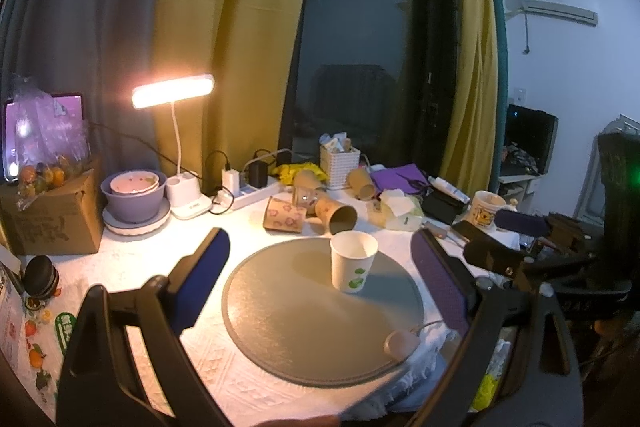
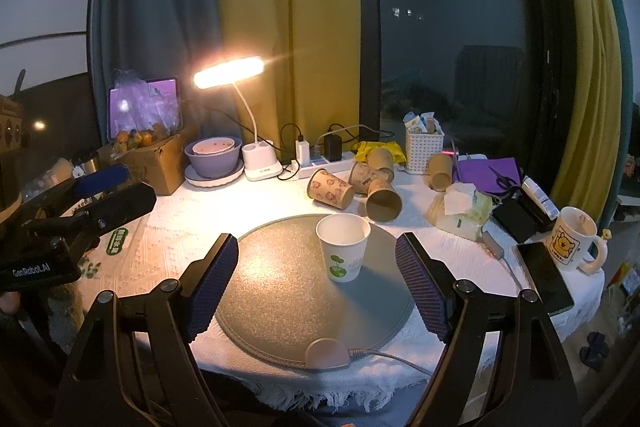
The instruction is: Flip cup upright
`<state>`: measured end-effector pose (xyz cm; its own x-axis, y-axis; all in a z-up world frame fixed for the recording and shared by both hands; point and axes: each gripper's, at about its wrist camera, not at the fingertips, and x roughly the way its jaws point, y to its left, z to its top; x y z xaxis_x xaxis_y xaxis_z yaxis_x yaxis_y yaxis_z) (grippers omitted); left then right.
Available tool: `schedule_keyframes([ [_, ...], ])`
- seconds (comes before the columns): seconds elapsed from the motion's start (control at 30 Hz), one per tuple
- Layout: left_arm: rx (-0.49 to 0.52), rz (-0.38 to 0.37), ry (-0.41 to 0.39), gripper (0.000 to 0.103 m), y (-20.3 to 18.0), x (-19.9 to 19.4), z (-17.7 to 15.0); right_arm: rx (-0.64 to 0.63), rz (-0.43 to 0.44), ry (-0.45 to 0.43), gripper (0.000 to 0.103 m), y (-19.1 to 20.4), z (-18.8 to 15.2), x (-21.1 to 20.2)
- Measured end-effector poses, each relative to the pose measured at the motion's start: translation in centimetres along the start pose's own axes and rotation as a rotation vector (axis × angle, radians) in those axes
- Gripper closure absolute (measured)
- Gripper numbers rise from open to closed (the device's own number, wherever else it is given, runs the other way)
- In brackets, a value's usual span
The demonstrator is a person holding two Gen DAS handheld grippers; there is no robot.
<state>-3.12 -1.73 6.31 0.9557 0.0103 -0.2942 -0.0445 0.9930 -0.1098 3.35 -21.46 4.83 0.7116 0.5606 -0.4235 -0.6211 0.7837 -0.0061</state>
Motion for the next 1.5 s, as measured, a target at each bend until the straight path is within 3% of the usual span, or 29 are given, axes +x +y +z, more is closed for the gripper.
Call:
schedule_keyframes([
  [1.5, 0.003, -0.012, 0.013, 0.010, 0.25, 0.47, 0.03, 0.002, 0.003, 0.006, 0.020, 0.49, 0.06, 0.20],
])
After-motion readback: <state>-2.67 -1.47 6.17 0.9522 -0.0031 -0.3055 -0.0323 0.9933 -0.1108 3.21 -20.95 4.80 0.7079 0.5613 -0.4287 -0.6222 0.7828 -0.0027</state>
